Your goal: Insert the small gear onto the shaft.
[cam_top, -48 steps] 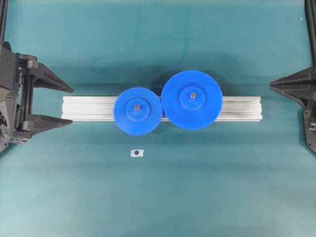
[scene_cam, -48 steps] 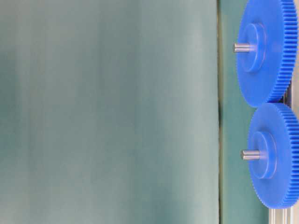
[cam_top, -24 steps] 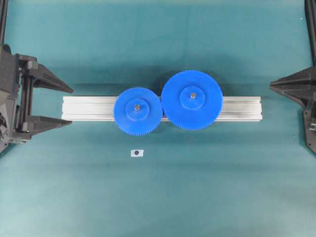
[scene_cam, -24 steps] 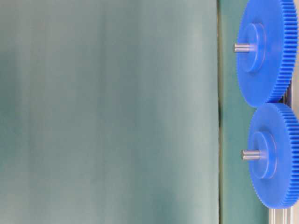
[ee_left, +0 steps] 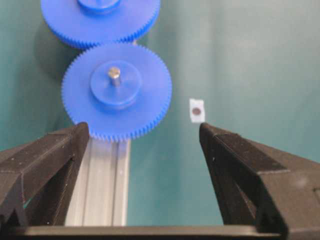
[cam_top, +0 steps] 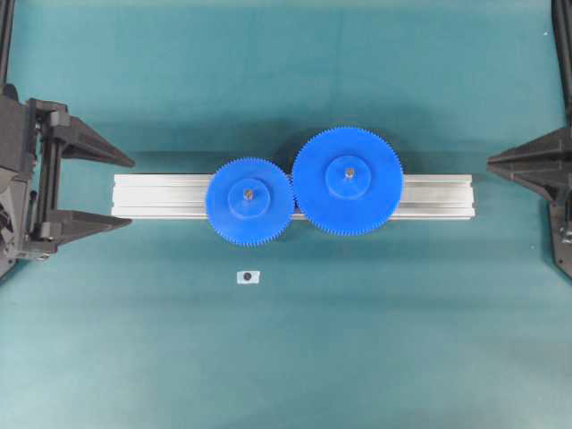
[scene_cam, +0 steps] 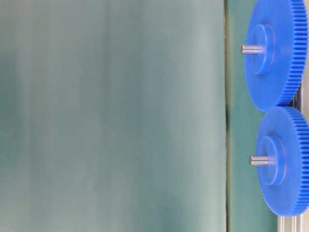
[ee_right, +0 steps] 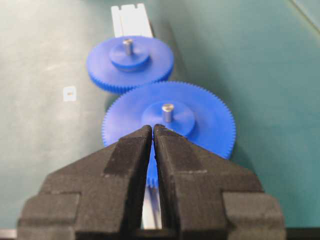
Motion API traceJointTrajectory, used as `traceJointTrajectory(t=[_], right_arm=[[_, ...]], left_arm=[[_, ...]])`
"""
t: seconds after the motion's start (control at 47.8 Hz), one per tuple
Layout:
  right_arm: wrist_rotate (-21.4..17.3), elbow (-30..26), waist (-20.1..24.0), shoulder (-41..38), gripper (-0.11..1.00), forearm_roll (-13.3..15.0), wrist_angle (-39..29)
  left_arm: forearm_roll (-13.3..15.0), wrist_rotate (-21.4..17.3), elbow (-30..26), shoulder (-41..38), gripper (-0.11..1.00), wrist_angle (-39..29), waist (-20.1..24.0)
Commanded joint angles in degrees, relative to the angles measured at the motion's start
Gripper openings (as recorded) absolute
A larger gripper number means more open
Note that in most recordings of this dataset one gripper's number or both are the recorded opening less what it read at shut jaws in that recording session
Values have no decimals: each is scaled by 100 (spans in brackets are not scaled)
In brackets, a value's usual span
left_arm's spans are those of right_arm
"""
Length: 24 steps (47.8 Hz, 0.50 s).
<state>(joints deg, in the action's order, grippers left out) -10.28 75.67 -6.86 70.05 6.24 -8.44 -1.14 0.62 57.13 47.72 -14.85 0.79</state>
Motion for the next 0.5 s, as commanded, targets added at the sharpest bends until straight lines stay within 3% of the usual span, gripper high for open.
traceJointTrajectory(t=[0.0, 0.481], right_arm=[[-79, -53, 18, -53, 17, -18, 26], [-79, -18, 44, -53, 17, -18, 18]], left_arm=[[-9, 0, -44, -9, 86, 62, -18], [-9, 70, 9, 237, 85, 53, -18]])
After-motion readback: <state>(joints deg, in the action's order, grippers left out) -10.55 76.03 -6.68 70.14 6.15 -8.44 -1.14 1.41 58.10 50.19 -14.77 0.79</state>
